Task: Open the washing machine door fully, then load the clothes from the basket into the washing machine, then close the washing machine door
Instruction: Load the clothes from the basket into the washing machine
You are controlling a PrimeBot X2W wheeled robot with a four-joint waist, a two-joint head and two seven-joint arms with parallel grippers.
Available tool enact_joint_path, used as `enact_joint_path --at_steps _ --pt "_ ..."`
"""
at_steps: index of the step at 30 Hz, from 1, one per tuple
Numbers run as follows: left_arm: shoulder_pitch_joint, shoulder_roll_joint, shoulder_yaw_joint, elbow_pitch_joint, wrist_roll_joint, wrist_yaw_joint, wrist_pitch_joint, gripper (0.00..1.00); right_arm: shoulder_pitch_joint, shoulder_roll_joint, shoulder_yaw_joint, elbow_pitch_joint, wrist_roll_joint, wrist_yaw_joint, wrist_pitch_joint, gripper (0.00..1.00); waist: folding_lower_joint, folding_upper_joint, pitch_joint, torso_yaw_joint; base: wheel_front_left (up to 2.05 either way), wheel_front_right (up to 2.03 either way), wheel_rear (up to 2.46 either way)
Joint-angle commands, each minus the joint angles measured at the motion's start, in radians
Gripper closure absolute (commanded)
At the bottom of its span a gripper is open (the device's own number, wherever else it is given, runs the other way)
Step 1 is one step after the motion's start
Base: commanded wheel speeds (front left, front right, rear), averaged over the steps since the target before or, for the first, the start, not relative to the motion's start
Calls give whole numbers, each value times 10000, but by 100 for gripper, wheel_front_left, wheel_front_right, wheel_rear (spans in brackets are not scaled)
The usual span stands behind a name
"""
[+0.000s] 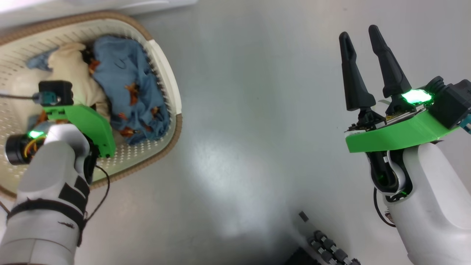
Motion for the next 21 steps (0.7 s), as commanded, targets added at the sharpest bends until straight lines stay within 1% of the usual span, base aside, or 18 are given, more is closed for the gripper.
enact_joint_path --at_steps 1,14,21 --pt "404 216 210 -89 -134 -44 -131 100 431 -154 142 -156 -90 56 -78 0 0 0 -485 269 0 0 0" --pt "1748 -416 586 -83 -1010 -1040 -1435 100 1187 -754 257 269 -37 56 -78 0 0 0 -2799 995 0 0 0" --pt "2601 -679 728 -265 -1565 -1321 -2209 100 1728 -1065 380 518 43 56 -78 0 0 0 -4031 1312 0 0 0"
